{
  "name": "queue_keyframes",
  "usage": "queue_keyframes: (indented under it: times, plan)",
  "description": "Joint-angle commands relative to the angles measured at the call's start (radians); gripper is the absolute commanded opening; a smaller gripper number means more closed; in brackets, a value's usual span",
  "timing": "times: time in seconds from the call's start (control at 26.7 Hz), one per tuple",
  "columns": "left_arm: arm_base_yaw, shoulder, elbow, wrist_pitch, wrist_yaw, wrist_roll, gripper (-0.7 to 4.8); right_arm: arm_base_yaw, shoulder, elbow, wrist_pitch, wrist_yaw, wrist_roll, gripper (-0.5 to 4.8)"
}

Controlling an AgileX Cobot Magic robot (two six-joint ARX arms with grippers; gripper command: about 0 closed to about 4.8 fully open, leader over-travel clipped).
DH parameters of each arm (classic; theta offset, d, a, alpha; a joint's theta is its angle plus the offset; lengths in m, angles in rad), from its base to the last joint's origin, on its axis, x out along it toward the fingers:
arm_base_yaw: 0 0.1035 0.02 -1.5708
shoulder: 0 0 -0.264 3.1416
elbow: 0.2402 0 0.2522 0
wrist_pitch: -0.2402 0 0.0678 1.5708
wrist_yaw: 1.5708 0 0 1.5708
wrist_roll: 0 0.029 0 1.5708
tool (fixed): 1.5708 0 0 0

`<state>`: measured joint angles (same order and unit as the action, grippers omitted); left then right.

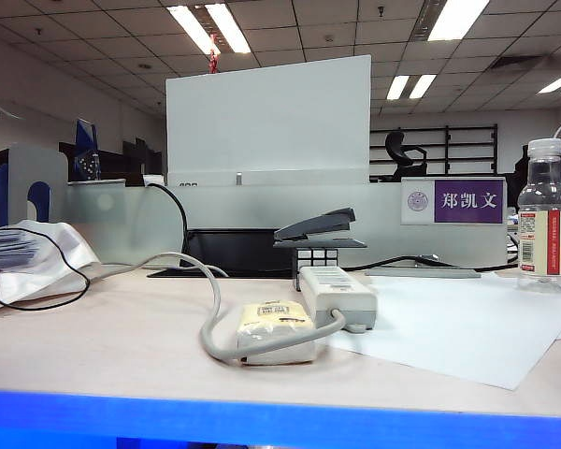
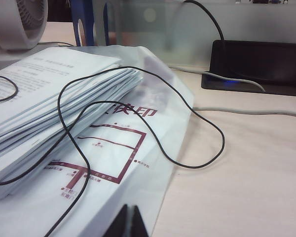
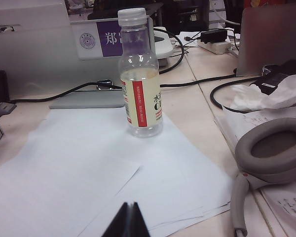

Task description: Press the button on the power strip.

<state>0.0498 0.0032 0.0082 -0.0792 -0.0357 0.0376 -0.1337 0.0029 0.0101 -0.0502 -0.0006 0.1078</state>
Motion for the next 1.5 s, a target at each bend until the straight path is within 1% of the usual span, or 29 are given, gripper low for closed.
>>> queue_keyframes:
  times: [0.04, 0.6, 0.64, 0.71, 0.79, 0.82, 0.9, 0.97, 1.05, 1.09, 1.2, 1.24, 1.35, 1.39, 1.5]
  plan:
    - [0.001, -0.001, 0.001, 0.006, -0.003, 0.008, -0.03, 0.0, -0.002, -0.002, 0.018, 0.002, 0.0, 0.03]
    - [0.001, -0.001, 0.001, 0.006, -0.002, 0.008, -0.03, 0.0, -0.002, -0.001, 0.018, -0.003, 0.002, 0.03]
    - [0.001, -0.001, 0.001, 0.006, -0.002, 0.007, -0.03, 0.0, -0.002, 0.0, 0.018, -0.008, 0.019, 0.03]
    - [0.001, -0.001, 0.001, 0.007, -0.003, 0.007, -0.03, 0.0, -0.002, 0.004, 0.017, -0.05, 0.08, 0.03]
    - [0.001, -0.001, 0.001, 0.006, -0.002, 0.007, -0.03, 0.0, -0.002, 0.01, 0.028, -0.124, 0.159, 0.03]
    - [0.001, -0.001, 0.001, 0.006, -0.002, 0.002, -0.03, 0.0, -0.002, 0.01, 0.046, -0.177, 0.185, 0.03]
    - [0.0, -0.001, 0.001, 0.015, 0.004, -0.028, -0.03, 0.0, -0.002, 0.01, 0.098, -0.328, 0.188, 0.03]
    - [0.0, -0.001, 0.002, 0.024, 0.037, -0.054, -0.03, 0.002, -0.002, 0.01, 0.166, -0.469, 0.18, 0.03]
    - [0.0, -0.001, 0.002, 0.026, 0.086, -0.056, -0.03, 0.003, -0.002, 0.014, 0.208, -0.557, 0.18, 0.03]
    - [0.0, -0.001, 0.002, 0.026, 0.119, -0.065, -0.03, 0.003, -0.002, 0.023, 0.203, -0.59, 0.18, 0.03]
    - [0.0, -0.001, 0.003, 0.034, 0.252, -0.101, -0.03, 0.003, -0.001, 0.058, 0.122, -0.624, 0.177, 0.03]
    - [0.0, -0.001, 0.006, 0.036, 0.319, -0.113, -0.03, 0.003, -0.002, 0.069, 0.086, -0.626, 0.171, 0.03]
    - [0.0, -0.001, 0.006, 0.036, 0.478, -0.133, -0.03, 0.003, -0.002, 0.097, -0.014, -0.666, 0.117, 0.03]
    - [0.0, -0.001, 0.006, 0.036, 0.505, -0.144, -0.03, 0.003, -0.001, 0.104, -0.034, -0.685, 0.109, 0.04]
    - [0.0, -0.001, 0.01, 0.034, 0.53, -0.164, -0.03, 0.004, -0.001, 0.108, -0.05, -0.737, 0.108, 0.03]
